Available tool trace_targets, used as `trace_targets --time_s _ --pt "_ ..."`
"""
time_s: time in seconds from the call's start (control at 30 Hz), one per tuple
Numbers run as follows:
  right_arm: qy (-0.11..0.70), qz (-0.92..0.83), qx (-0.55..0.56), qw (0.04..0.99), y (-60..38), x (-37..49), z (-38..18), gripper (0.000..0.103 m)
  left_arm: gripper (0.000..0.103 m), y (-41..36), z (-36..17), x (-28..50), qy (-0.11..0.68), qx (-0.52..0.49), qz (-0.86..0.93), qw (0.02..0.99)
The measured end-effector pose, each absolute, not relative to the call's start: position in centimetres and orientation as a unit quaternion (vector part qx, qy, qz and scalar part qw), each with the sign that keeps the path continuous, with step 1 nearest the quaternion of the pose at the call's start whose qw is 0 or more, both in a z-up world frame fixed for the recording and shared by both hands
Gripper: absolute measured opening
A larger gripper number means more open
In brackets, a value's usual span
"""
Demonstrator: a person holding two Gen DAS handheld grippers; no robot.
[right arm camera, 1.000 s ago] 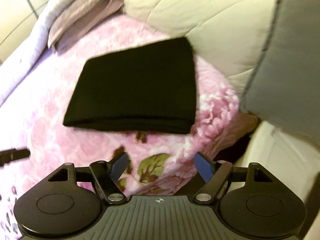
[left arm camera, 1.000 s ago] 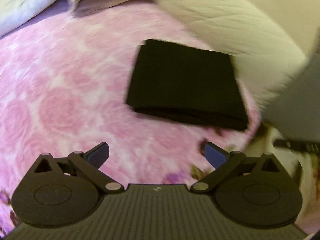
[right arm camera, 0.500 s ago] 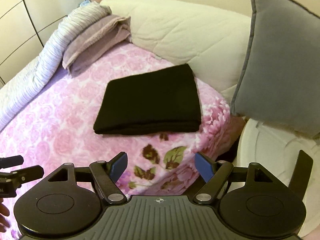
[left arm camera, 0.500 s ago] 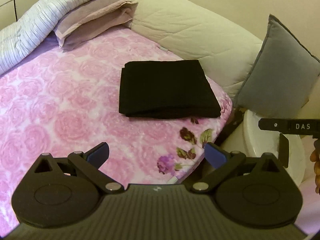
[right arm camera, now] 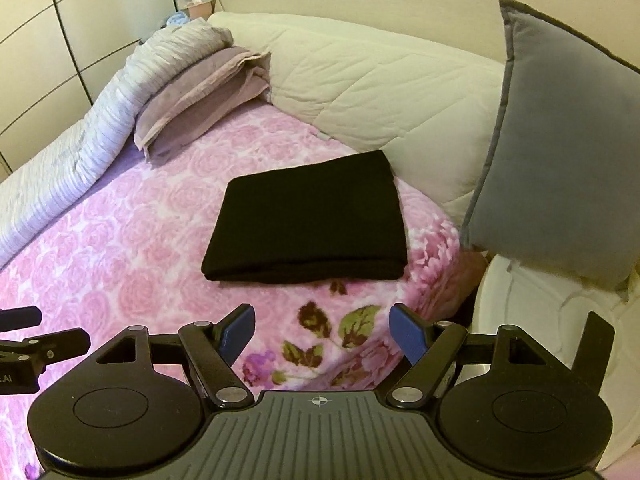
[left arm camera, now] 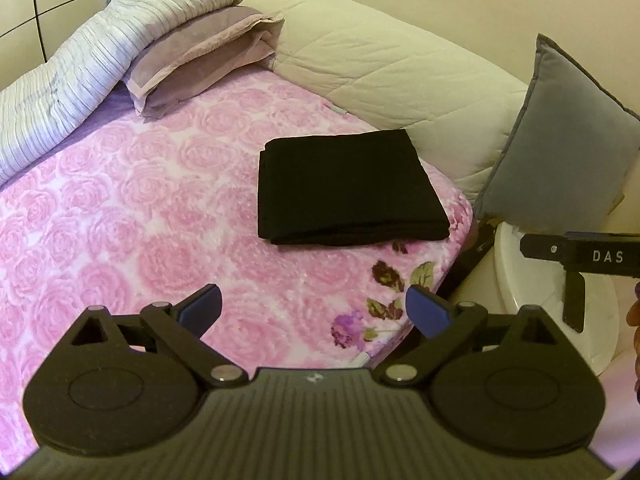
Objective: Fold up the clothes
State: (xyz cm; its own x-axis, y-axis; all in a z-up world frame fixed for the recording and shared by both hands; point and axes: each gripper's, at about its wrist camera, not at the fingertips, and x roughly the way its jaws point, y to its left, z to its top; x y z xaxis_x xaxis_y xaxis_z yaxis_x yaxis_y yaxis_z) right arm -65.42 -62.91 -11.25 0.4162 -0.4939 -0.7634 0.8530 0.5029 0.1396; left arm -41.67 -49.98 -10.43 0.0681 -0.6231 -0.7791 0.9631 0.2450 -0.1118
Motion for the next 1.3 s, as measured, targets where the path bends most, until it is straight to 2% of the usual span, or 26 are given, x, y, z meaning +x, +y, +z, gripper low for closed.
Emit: trace_targets --time_s 1.3 --pt "0.366 -0.422 0.243 0.793 -62.8 -65.1 -11.4 0.077 0.097 -51.5 -11.1 -42.6 0.376 0.24 -0.543 0.711"
